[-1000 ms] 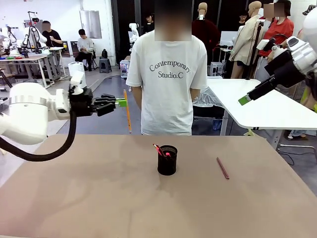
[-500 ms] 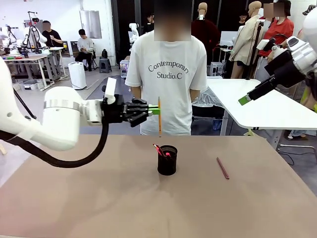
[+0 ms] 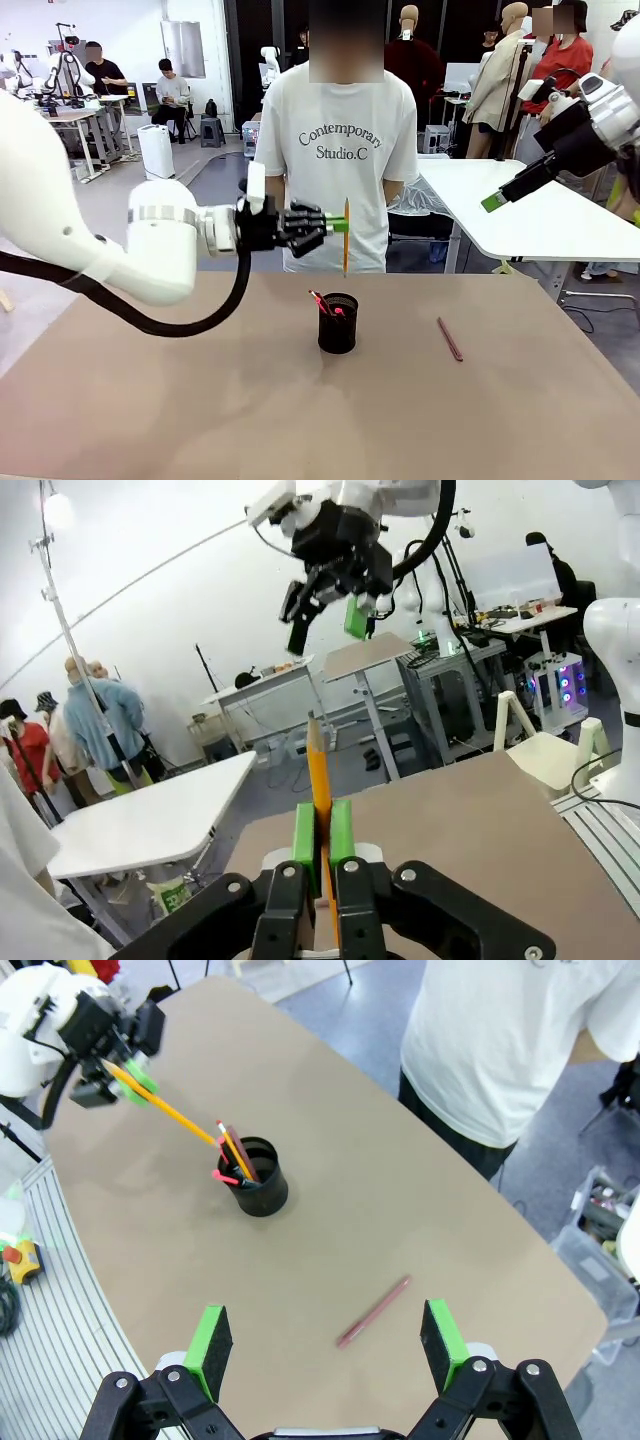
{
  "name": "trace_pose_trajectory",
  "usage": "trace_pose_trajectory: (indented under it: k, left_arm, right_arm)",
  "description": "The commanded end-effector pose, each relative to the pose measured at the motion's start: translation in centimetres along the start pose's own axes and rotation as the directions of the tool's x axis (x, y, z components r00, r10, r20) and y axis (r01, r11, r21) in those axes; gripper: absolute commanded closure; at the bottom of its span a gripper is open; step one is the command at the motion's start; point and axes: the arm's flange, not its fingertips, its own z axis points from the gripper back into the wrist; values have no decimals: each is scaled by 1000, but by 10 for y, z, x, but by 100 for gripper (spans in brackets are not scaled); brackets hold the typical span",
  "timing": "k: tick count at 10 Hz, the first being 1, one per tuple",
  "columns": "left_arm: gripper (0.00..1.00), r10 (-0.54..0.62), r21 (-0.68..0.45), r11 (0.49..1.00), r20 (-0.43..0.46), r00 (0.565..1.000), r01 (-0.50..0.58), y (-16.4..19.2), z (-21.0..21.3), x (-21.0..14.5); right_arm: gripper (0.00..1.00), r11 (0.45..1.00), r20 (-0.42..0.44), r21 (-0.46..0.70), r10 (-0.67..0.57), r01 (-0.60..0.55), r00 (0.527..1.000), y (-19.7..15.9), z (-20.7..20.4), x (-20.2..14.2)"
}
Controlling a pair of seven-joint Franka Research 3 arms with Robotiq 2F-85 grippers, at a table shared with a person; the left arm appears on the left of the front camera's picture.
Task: Place the pens into the pen holder.
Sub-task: Pick up a writing instrument from the table and place it into the Pen holder.
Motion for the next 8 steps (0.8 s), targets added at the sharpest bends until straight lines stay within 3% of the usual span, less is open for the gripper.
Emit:
trace_pose_trajectory:
  k: [1, 2, 8]
  left_arm:
    - [100, 21, 4, 1000, 17, 1000, -21, 5, -9, -16]
    - [100, 47, -39, 998, 23, 999, -46, 7, -2, -12]
    - [100, 26, -3, 1000, -1, 1000, -26, 1, -3, -14]
  right_arm:
    - [0, 1000, 20, 14, 0, 0, 1000, -1, 0, 0]
    - [0, 1000, 20, 14, 0, 0, 1000, -1, 0, 0]
    - [0, 1000, 20, 14, 0, 0, 1000, -1, 0, 0]
